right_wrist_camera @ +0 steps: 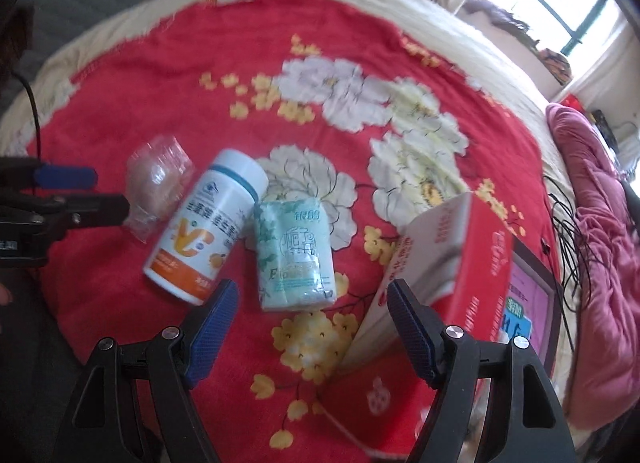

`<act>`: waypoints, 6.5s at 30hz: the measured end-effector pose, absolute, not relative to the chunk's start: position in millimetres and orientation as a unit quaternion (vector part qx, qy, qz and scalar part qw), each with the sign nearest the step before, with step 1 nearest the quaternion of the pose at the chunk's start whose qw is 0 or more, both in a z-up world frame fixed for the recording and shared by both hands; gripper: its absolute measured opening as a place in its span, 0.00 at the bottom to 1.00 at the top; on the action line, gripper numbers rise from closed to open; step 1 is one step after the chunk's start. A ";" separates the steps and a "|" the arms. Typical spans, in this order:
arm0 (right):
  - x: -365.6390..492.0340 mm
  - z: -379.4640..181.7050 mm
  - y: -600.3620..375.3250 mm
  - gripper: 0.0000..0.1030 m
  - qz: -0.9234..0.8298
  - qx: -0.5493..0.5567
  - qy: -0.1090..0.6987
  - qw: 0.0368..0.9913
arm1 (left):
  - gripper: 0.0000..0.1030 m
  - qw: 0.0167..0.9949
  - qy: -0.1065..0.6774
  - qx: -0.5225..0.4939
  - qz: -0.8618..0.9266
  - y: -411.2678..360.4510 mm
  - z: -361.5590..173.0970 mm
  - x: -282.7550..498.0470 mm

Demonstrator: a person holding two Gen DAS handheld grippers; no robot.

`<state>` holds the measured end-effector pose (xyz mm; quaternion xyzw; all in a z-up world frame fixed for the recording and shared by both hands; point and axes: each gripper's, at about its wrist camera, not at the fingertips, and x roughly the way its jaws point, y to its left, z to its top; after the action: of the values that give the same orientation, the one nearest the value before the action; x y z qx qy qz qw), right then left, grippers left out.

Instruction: Organize soft objects

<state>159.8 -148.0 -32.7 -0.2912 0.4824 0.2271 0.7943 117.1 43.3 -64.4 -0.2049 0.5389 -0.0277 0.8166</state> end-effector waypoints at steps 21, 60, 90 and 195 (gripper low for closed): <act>201.3 -86.9 -124.8 0.50 0.262 -0.306 0.534 0.743 | 0.47 0.799 0.559 -0.216 -0.047 40.8 -93.1 153.9; 107.6 63.6 -442.2 0.45 0.066 -0.007 0.447 0.892 | 0.43 0.846 0.481 -0.018 -0.228 -229.8 42.9 152.4; 115.8 -14.6 -507.2 0.45 0.042 0.031 0.516 0.855 | 0.44 0.794 0.533 0.060 -0.286 -353.1 -20.0 153.9; 1.2 59.6 -384.3 0.77 -0.062 0.032 0.377 0.923 | 0.72 0.878 0.455 0.009 -0.147 -174.3 45.8 43.6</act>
<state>1.2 -384.3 59.6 0.0321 0.3773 -0.0617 0.9235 43.6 -174.3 45.8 0.0091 0.4553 -0.1467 0.8781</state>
